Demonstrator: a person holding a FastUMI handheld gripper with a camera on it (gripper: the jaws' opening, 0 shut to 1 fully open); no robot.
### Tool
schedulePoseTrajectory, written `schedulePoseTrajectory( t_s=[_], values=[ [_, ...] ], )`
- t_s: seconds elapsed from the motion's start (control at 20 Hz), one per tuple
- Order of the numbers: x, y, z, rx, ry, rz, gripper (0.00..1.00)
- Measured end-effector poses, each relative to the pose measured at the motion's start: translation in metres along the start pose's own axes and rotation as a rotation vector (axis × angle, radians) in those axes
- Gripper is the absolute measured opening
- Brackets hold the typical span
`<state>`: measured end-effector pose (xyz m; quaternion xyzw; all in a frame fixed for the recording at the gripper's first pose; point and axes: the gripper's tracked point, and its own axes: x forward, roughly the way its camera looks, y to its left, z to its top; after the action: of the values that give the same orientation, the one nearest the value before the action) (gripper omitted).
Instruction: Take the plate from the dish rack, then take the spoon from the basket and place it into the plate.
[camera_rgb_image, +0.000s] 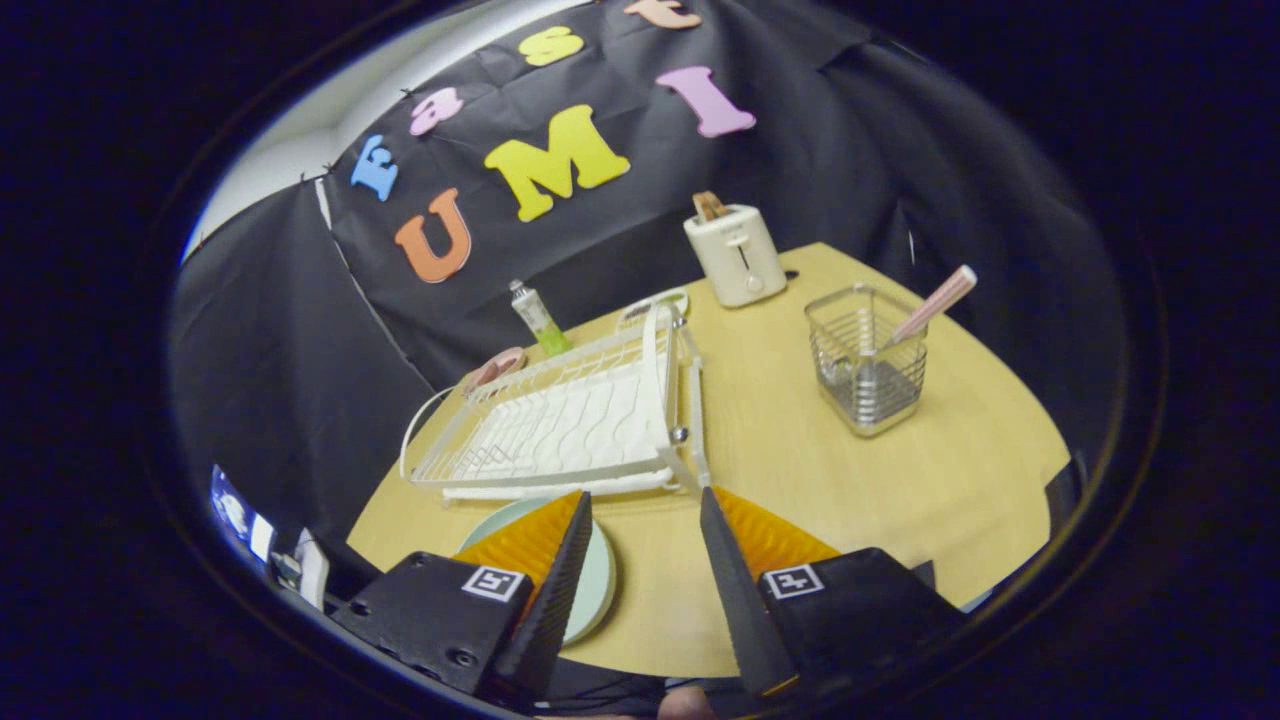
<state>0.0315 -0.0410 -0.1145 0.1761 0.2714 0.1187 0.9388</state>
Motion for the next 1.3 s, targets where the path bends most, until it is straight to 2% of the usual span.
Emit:
schedulePoseTrajectory(
  t_s=[0.1,0.35,0.7,0.8,1.1,1.3],
  values=[
    [-0.016,-0.011,0.011,-0.047,-0.079,-0.015,0.79],
    [-0.045,-0.056,0.035,-0.144,-0.263,-0.104,0.83],
    [-0.044,-0.149,0.059,-0.177,-0.363,-0.234,0.86],
    [-0.034,-0.16,0.069,-0.156,-0.387,-0.213,0.85],
    [0.015,-0.189,0.077,-0.062,-0.336,-0.168,0.81],
    [0.03,-0.189,0.082,-0.022,-0.327,-0.129,0.76]
  ],
)
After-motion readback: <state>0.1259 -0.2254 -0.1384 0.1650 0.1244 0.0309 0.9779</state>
